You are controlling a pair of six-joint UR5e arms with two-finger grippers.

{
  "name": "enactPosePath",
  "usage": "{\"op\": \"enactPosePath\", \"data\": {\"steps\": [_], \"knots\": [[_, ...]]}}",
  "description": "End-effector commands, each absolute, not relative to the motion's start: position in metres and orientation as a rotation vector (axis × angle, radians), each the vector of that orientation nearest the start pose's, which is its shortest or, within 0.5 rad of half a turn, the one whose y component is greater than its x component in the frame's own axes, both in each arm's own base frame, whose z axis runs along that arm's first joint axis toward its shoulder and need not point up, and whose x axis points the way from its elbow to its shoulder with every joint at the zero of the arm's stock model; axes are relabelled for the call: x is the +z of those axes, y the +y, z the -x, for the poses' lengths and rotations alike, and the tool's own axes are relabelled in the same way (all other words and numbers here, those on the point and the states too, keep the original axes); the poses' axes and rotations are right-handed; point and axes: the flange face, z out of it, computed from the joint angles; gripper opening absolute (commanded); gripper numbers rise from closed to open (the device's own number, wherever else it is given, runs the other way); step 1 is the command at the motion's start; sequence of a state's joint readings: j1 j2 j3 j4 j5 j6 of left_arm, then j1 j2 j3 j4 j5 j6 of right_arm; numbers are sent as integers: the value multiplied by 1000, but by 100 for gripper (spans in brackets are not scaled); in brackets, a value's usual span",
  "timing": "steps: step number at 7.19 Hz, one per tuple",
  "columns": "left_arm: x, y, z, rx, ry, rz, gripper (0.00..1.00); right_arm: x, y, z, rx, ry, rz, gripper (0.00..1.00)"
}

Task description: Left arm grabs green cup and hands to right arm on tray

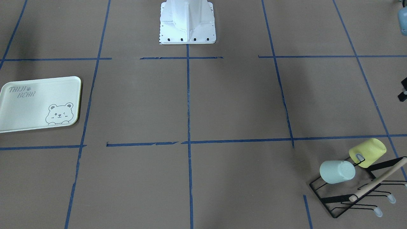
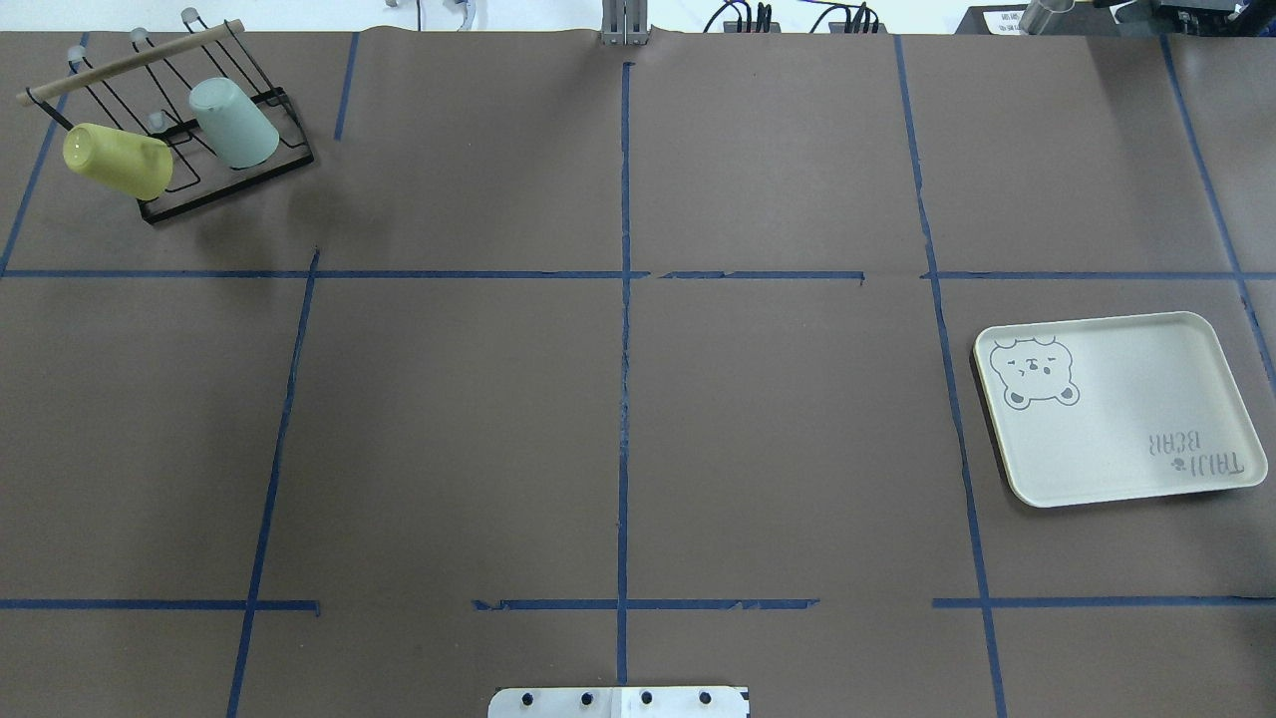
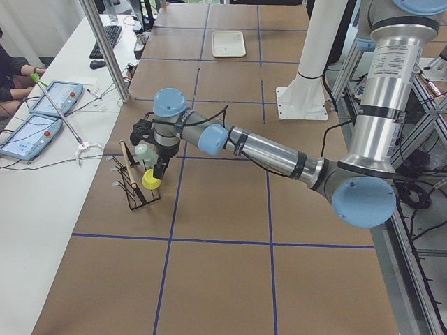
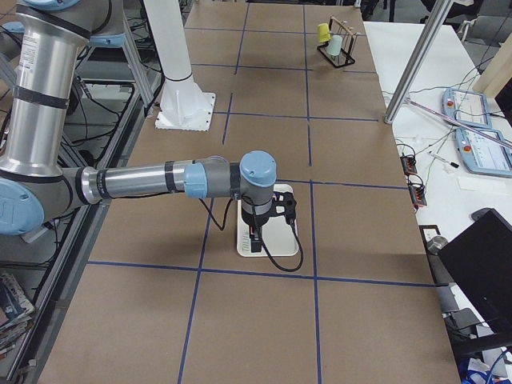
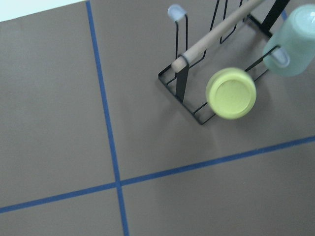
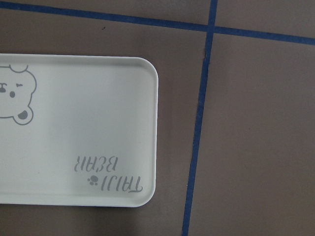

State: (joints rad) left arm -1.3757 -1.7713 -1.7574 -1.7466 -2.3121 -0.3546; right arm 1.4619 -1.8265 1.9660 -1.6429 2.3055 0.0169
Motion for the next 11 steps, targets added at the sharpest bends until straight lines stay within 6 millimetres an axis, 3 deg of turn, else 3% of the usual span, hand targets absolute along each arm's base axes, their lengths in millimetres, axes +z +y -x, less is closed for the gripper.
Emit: {"op": "enactPosePath", "data": {"steps": [1,2,4,7,9,11], "knots": [[379,-627,-127,-17,911,-271,100,585,-391,-24,-113,-738,-20,100],[375,-656,-148,-39,855,-281,100,585,-391,-24,-113,-738,-20,100],[362,-674,-201,-100,726,-341,100,585,-391,-24,-112,-739,-19,100],[416,-706,-231,-167,802,-383,100,585,-391,-24,-112,-739,-20,100],[423,-709,-251,-162,771,-387,100,586,-391,-24,-112,-739,-17,100],[433,-710,-254,-160,761,-372,100,586,-391,-24,-112,-737,-17,100]]}}
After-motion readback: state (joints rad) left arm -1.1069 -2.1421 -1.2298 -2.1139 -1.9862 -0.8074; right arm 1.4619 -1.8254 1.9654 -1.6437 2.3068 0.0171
